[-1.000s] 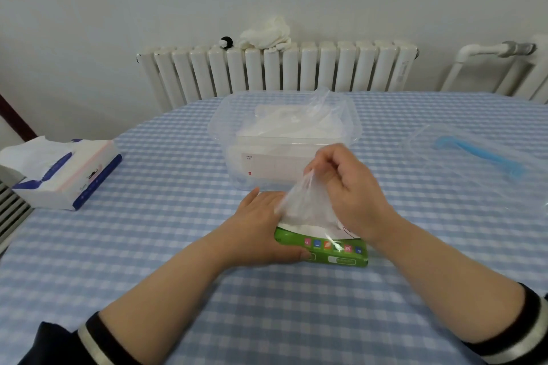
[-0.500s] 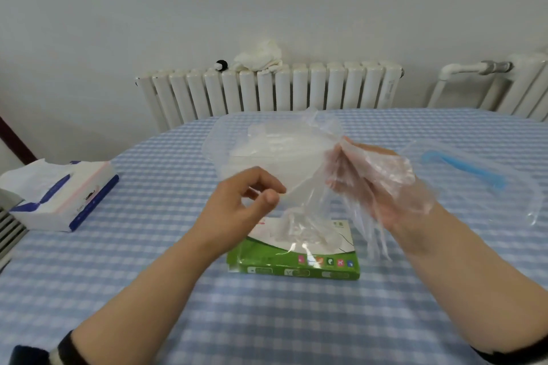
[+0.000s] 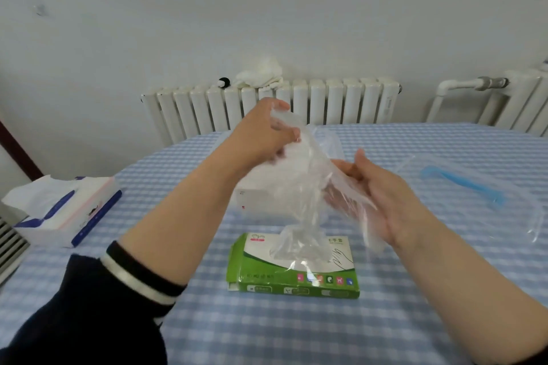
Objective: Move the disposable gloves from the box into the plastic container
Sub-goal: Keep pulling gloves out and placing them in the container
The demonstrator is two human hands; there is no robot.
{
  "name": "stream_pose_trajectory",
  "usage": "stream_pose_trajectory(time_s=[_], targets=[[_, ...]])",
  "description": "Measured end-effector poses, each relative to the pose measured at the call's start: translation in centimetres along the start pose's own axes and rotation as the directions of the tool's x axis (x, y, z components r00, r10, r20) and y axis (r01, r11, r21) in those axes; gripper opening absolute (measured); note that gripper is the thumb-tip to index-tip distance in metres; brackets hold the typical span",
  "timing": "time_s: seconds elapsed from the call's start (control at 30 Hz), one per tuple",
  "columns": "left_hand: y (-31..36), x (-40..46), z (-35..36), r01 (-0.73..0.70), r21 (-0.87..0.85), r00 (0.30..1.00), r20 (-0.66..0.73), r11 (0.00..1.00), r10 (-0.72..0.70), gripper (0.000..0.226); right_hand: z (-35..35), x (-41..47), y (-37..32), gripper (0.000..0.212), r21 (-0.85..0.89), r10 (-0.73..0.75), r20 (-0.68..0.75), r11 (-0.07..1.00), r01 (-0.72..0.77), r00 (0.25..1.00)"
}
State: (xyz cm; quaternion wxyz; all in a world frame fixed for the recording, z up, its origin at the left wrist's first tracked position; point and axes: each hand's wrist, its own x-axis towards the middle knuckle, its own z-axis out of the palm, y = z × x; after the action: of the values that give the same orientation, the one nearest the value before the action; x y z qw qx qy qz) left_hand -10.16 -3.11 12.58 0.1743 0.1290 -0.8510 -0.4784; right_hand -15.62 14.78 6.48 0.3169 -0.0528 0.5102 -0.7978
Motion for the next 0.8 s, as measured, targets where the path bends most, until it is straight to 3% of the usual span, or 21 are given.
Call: stream_pose_trajectory(time_s=[0.07, 0.1, 0.13, 0.2, 0.23, 0.27, 0.3, 0.37, 0.43, 0.53, 0.67, 0.8], targets=[[0.0, 2.1, -0.7, 0.028, 0.050, 1.000, -0.002, 0.998, -0.028, 0.043, -0.7, 0.3, -0.8, 0.045, 0.035, -0.242, -0.175, 0.967, 0.252, 0.954], [-0.1, 3.1, -1.1, 0.046, 0.096, 0.999, -0.015, 0.994, -0.044, 0.043, -0.7, 0.2, -1.3, 0.040, -0.002, -0.438, -0.253, 0.892, 0.452, 0.863], [-0.4, 3.9, -1.2, 0.065, 0.157, 0.998, -0.027, 0.985, -0.061, 0.043, -0.5, -0.5, -1.8, 0.035, -0.082, -0.650, -0.265, 0.752, 0.654, 0.713], [-1.0, 5.2, -1.4, 0.080, 0.268, 0.997, -0.042, 0.960, -0.071, 0.039, 0.5, -2.5, -2.0, 0.031, -0.251, -0.930, -0.016, 0.360, 0.899, 0.367], [-1.2, 5.8, -1.3, 0.077, 0.297, 0.997, -0.052, 0.952, -0.064, 0.037, 1.4, -3.6, -1.7, 0.030, -0.293, -0.940, 0.185, 0.224, 0.929, 0.285], [-1.5, 6.3, -1.4, 0.074, 0.314, 0.997, -0.060, 0.947, -0.058, 0.036, 2.5, -4.3, -1.3, 0.029, -0.349, -0.869, 0.387, 0.171, 0.922, 0.307], [-1.8, 6.8, -1.4, 0.072, 0.330, 0.997, -0.062, 0.941, -0.054, 0.037, 3.5, -4.6, -0.8, 0.030, -0.450, -0.727, 0.552, 0.154, 0.880, 0.409], [-2.5, 7.3, -1.6, 0.070, 0.398, 0.997, -0.053, 0.915, -0.053, 0.044, 5.3, -3.4, 0.6, 0.039, -0.670, -0.402, 0.653, 0.088, 0.737, 0.641], [-3.3, 7.3, -1.8, 0.052, 0.467, 0.999, -0.038, 0.883, -0.039, 0.053, 6.2, -0.9, 1.2, 0.046, -0.762, -0.353, 0.611, -0.018, 0.648, 0.708], [-4.5, 7.0, -1.9, -0.010, 0.457, 1.000, -0.022, 0.889, 0.022, 0.057, 6.9, 3.1, 0.1, 0.035, -0.831, -0.362, 0.537, -0.072, 0.551, 0.762], [-6.4, 7.1, -2.2, -0.094, 0.577, 0.994, 0.008, 0.812, 0.110, 0.059, 7.0, 7.5, -1.0, 0.049, -0.914, -0.126, 0.368, -0.230, 0.333, 0.921], [-7.9, 7.4, -2.6, -0.121, 0.697, 0.993, 0.085, 0.707, 0.087, 0.060, 7.4, 9.4, -1.8, 0.067, -0.898, 0.041, 0.184, -0.399, 0.185, 0.982]])
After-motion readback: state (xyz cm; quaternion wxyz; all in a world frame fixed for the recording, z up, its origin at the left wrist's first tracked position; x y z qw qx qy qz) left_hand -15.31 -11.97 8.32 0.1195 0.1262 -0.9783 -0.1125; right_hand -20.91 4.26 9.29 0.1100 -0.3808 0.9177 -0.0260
